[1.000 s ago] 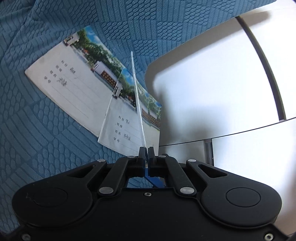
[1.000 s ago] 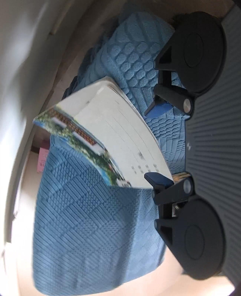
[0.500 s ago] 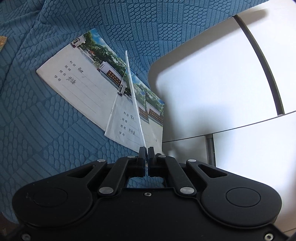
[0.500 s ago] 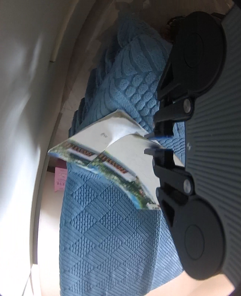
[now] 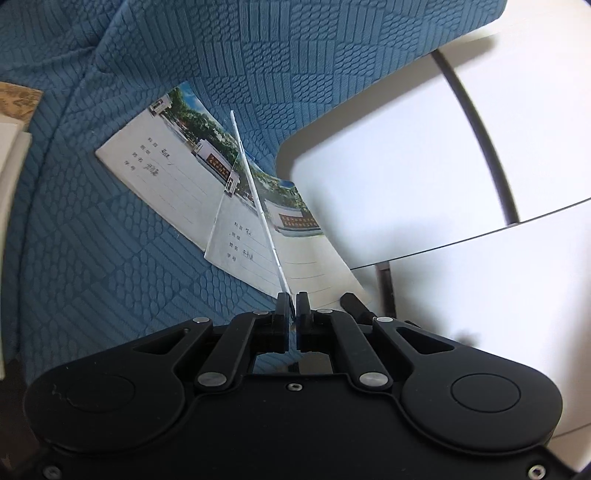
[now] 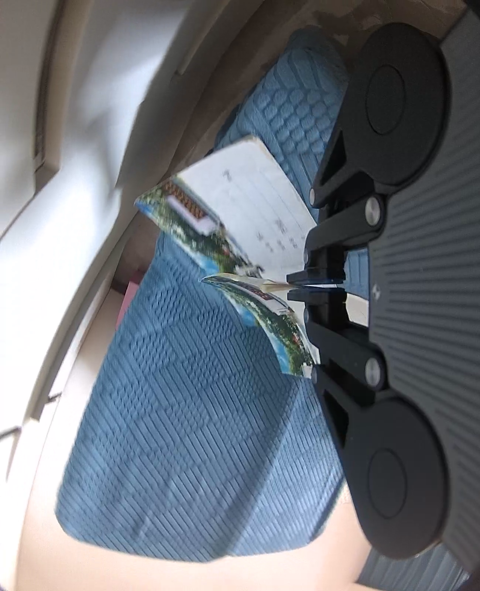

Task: Organize objects

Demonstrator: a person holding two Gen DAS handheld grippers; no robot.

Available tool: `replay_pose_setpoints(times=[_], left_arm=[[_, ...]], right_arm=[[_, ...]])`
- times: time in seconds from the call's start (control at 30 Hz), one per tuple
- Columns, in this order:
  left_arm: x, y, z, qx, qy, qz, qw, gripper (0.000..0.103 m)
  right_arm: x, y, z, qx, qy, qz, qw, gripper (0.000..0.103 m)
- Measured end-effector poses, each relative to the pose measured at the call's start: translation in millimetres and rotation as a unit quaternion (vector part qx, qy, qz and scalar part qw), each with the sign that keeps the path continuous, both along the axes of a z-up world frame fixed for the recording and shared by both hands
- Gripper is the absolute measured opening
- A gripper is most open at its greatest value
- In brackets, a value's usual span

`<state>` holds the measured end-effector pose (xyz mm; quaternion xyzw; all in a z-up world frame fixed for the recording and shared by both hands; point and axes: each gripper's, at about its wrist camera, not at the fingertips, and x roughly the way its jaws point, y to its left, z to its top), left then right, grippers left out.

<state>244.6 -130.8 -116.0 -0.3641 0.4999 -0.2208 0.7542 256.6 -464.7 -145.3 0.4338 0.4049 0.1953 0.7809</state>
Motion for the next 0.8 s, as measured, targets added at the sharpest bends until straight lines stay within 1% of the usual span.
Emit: replay_pose_setpoints(times=[0.13,0.27,0.4,0.6,0.73,0.8], left_arm=[[-17,15,15,-0.011,-0.004,0.006,0.9999,0.002],[-31,31,30,-0.027,-0.004,0.016,0.9995,0.002],[-47,49,51,-0.031,-0.020,0.020,0.9991,0.003],[-68,82,78,-0.041,-0.043,0.032,0.9977,0.003],[-77,103,90,-0.051,-0.055,0.039,0.9965,0.003],[-79,113,91,-0.055,-0.047,0.045,0.9963,0.003]], right_arm=[[-13,15,18,-0.011,-0.011,0.007,1.000,0.004],[-28,27,43,-0.026,-0.024,0.018,0.999,0.004],[-41,41,65,-0.040,-0.038,0.030,0.998,0.004],[-58,63,94,-0.045,-0.053,0.041,0.997,0.004],[-69,82,110,-0.053,-0.060,0.043,0.996,0.004],[-74,93,118,-0.063,-0.065,0.047,0.995,0.004]])
